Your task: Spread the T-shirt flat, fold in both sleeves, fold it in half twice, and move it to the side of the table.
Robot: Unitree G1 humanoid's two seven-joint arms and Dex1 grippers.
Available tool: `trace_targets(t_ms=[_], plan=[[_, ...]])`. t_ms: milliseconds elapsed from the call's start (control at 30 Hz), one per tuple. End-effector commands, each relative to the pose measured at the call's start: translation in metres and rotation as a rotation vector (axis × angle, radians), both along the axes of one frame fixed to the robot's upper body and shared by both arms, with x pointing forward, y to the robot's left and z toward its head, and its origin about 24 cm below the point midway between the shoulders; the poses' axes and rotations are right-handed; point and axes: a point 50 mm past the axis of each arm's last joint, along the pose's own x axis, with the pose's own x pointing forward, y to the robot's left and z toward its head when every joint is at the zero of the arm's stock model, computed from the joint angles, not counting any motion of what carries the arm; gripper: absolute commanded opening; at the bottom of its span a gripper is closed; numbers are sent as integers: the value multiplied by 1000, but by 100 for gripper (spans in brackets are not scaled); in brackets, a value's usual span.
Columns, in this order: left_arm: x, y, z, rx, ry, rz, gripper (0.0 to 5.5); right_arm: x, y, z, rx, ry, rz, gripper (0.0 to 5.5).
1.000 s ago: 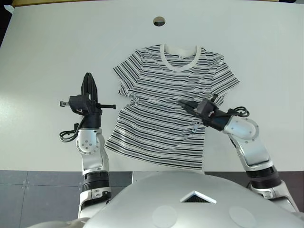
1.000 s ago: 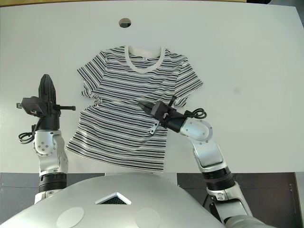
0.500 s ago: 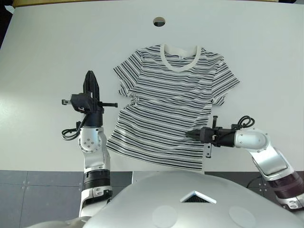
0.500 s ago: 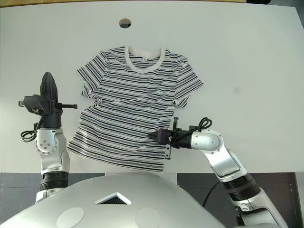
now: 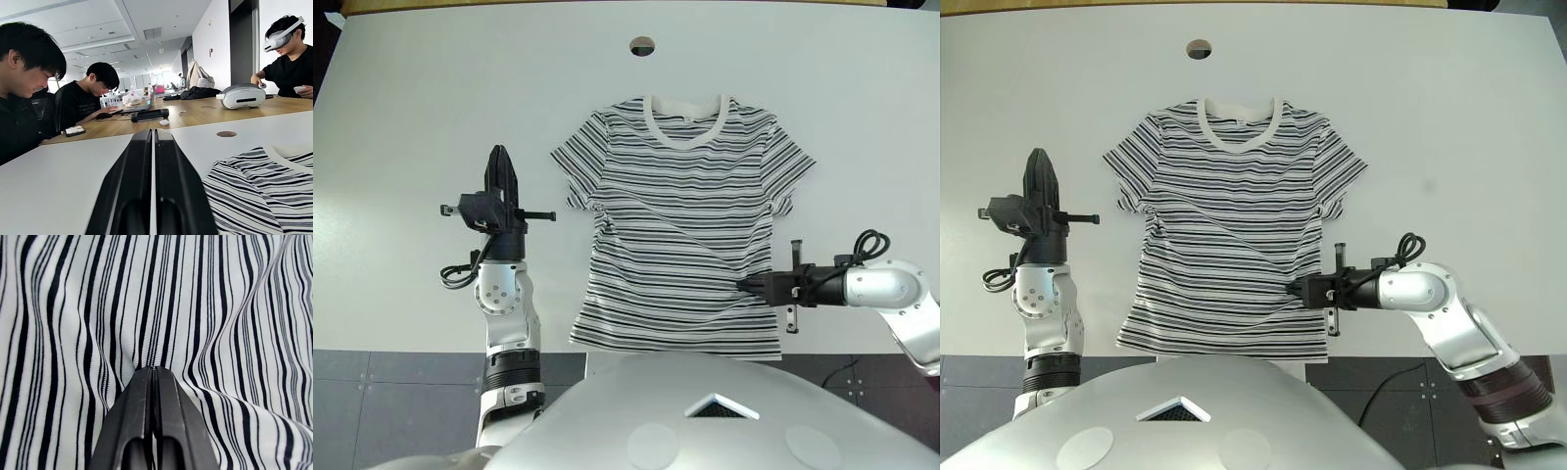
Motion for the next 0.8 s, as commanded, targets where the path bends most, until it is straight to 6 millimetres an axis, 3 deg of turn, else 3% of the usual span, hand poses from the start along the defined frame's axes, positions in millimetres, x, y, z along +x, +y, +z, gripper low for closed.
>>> trace_targets(t_ms=[33,300,467,633,800], plan=[[1,1,0,6,6,4,14,-13,-29,-18,-160,129,-60,10],[3,2,-6,3,60,-17,14,-7,-22,-10,-94,78,-74,10],[25,-5,-26,-162,345,-176,14,17,13,32,306,-51,-199,10],[53,-5,-17,-163,520,-260,90,43,15,66,557,-122,-344,10],[75,9,-18,-166,692,-223,180,50,20,66,609,-145,-386,10]])
